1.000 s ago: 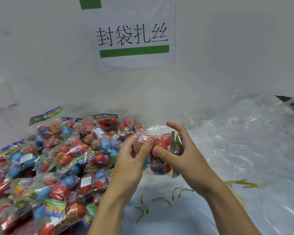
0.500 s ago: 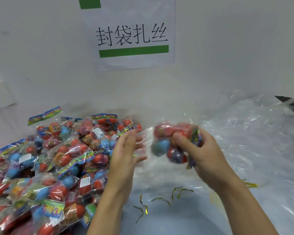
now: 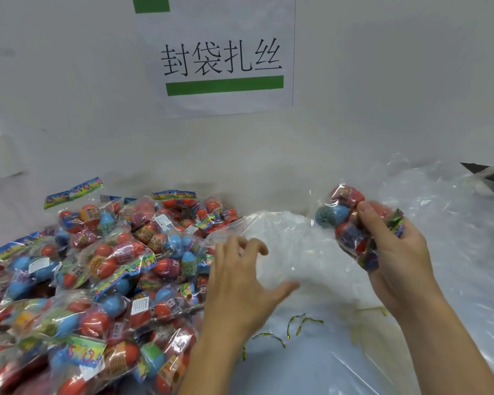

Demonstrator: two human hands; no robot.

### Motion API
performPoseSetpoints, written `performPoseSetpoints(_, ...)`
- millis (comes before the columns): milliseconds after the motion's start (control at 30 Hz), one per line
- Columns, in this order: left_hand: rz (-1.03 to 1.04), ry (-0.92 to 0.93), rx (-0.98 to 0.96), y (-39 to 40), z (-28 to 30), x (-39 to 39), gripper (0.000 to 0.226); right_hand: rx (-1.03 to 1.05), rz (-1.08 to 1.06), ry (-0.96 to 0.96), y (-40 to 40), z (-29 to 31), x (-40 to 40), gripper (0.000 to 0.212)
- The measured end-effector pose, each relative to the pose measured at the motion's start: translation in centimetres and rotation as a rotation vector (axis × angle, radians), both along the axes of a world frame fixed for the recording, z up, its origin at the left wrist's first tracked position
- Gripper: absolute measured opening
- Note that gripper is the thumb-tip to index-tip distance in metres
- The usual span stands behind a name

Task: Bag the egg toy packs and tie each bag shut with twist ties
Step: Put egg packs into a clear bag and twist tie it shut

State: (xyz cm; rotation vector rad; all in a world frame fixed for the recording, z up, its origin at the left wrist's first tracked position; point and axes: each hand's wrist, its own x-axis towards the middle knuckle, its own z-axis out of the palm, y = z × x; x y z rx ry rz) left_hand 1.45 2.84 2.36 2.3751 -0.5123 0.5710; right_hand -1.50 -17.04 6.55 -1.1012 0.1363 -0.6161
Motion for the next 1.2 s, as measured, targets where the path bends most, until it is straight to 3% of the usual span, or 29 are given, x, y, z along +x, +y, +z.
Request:
performPoseSetpoints(67, 0.065, 0.014, 0.158, -0.4, -0.5, 0.0, 0.041, -0.039, 0.048, 0.013, 0.2, 0.0, -0.1, 0.033)
performPoseSetpoints(200, 0.157, -0.067, -0.205, -0.6, 0.6, -0.1, 0.006, -0.063, 0.132, 0.029, 0.2, -0.1, -0.3, 0.049)
performPoseSetpoints(300, 0.211, -0.107, -0.397, -0.1, 1.4, 0.0, 0.011, -0.109, 0.256, -0.012, -0.1, -0.2, -0.5, 0.053)
performPoseSetpoints(433, 0.183, -0.115, -0.398, 0.4, 1.7, 0.2, 0.01, -0.244, 0.617, -0.089, 0.4, 0.2, -1.1, 0.047)
performPoseSetpoints(500, 0.131, -0.099, -0.36, 0.4, 1.7, 0.1, 0.01, -0.395, 0.701, -0.041, 1.1, 0.3, -1.4, 0.04)
performPoseSetpoints(567, 0.089, -0.076, -0.367, 0.4, 1.8, -0.1, 0.012, -0.593, 0.612, 0.07, 1.6, 0.2, -1.4, 0.036)
performPoseSetpoints(667, 0.083, -0.072, -0.473, 0.5, 2.0, -0.2, 0.019, -0.809, 0.311, 0.247, 1.8, -0.5, -1.0, 0.027)
performPoseSetpoints(733, 0.081, -0.103, -0.48, 0.3, 2.0, -0.2, 0.019, -0.859, 0.135, 0.271, 2.0, -0.9, -0.7, 0.029)
performPoseSetpoints(800, 0.059, -0.141, -0.439, -0.2, 2.0, -0.3, 0.015, -0.87, 0.138, 0.248, 2.4, -1.1, -0.5, 0.034)
performPoseSetpoints(933, -0.025, -0.197, -0.3, -0.9, 2.1, -0.7, 0.01, -0.824, 0.247, 0.161, 3.8, -1.7, -0.2, 0.03)
performPoseSetpoints(1200, -0.187, -0.134, -0.18, -0.6, 1.8, -0.7, 0.008, -0.471, -0.206, 0.21, 4.9, -3.1, 1.6, 0.021)
